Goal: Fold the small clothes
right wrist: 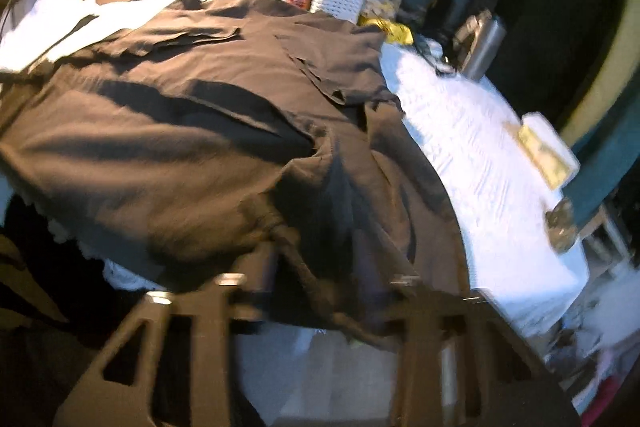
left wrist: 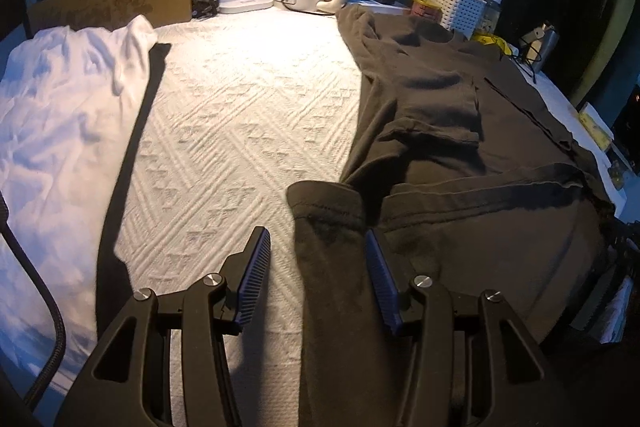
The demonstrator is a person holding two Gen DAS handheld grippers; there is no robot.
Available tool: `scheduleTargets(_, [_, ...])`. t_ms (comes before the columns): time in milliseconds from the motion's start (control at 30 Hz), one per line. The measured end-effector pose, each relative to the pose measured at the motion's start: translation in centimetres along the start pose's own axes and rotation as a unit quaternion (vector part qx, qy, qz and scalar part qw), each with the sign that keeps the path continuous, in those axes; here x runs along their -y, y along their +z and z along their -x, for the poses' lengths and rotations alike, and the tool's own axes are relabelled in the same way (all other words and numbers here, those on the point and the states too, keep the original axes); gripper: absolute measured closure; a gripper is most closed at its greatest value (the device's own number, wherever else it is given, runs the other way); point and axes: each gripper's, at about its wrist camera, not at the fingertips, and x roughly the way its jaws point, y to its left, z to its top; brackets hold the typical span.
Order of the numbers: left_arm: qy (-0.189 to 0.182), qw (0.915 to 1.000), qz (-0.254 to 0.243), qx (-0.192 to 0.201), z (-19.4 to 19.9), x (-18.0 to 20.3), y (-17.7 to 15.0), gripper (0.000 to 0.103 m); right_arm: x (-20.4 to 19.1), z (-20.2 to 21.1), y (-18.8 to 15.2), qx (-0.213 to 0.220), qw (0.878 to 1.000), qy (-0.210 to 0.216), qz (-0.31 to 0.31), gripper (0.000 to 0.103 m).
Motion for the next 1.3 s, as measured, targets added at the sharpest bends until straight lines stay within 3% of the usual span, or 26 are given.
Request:
scheduleTargets(100, [-0.004, 0.9994, -0.033, 0.005, 0.0, 1.5, -0.2, 0.055, 1.1, 0.0, 0.5, 0.009, 1.000, -0.002, -0.023, 0.095])
scheduleTargets(167, [-0.005, 0.9987, -0.049, 0.013, 0.3, 2.1, -0.3, 0.080, 1.9, 0.5, 0.8, 0.020, 0.999, -0.005, -0.036, 0.095])
scheduleTargets(267, [-0.021, 0.9978, -0.048, 0.042, 1.7, 2.8, -0.1, 0.085, 3.3, 1.5, 1.3, 0.039, 0.997, -0.009, -0.060, 0.095])
scheduleTargets(333, [-0.030, 0.9972, -0.053, 0.044, 1.9, 3.4, -0.1, 0.096, 4.2, 2.1, 1.8, 0.049, 0.996, -0.017, -0.069, 0.095])
scheduleTargets(433, [-0.032, 0.9970, -0.052, 0.047, 1.9, 3.7, -0.2, 0.097, 5.1, 2.8, 2.6, 0.064, 0.995, -0.023, -0.074, 0.096])
scheduleTargets(600, [-0.024, 0.9941, -0.047, 0.094, 4.4, 3.5, 0.2, 0.098, 5.8, 3.9, 4.1, 0.080, 0.994, -0.023, -0.069, 0.096])
scheduleTargets(933, [-0.015, 0.9883, -0.036, 0.147, 7.8, 2.8, 1.6, 0.098, 6.9, 5.5, 5.2, 0.109, 0.990, -0.017, -0.089, 0.096])
scheduleTargets(1300, [0.012, 0.9824, -0.021, 0.185, 8.7, 1.3, 3.7, 0.098, 8.7, 6.2, 6.4, 0.126, 0.986, -0.013, -0.109, 0.096])
